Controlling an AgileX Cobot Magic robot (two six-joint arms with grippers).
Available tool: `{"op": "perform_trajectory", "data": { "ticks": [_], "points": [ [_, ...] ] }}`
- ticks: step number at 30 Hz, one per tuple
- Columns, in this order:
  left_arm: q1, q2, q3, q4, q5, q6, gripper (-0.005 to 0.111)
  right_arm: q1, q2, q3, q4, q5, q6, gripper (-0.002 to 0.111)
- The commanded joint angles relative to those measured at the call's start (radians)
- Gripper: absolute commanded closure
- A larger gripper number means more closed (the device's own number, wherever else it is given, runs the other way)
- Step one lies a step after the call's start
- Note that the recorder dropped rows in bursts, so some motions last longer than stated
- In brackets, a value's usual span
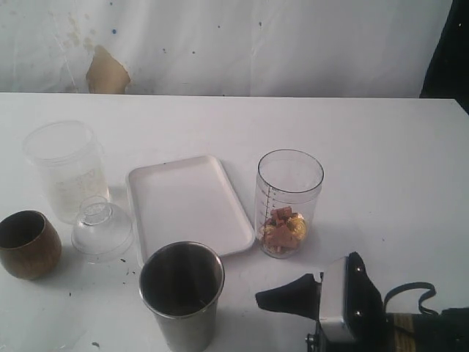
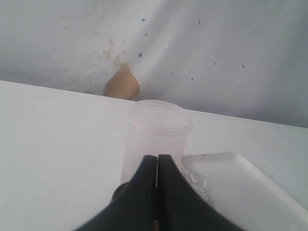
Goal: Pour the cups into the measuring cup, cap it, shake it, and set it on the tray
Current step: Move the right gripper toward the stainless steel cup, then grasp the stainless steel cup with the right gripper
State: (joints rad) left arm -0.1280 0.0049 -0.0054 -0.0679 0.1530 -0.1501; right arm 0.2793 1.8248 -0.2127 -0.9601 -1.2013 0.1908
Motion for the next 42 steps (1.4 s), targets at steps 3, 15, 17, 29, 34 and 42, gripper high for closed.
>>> {"op": "perform_trajectory", "data": {
  "ticks": [3,15,17,29,34,42],
  "points": [
    [-0.005,-0.005,0.005,0.002,-0.01,-0.002,0.106,0.047,0.005,-0.069,0.072,-0.02,-0.01,0.021],
    [-0.005,-0.005,0.005,0.002,-0.028,-0.007,0.106,0.15,0.005,-0.202,0.134,0.074,0.079,0.017],
    [-0.005,-0.005,0.005,0.002,-0.028,-0.007,0.106,0.167,0.005,-0.222,0.137,0.106,0.106,0.017],
    [-0.005,-0.005,0.005,0.002,-0.027,-0.009,0.106,0.245,0.005,-0.281,0.175,0.166,0.179,0.011],
    [-0.005,-0.005,0.005,0.002,-0.027,-0.009,0.106,0.269,0.007,-0.311,0.186,0.255,0.194,0.003],
    [-0.005,-0.005,0.005,0.002,-0.03,-0.009,0.106,0.304,0.046,-0.356,0.186,0.278,0.232,0.003]
  ]
}}
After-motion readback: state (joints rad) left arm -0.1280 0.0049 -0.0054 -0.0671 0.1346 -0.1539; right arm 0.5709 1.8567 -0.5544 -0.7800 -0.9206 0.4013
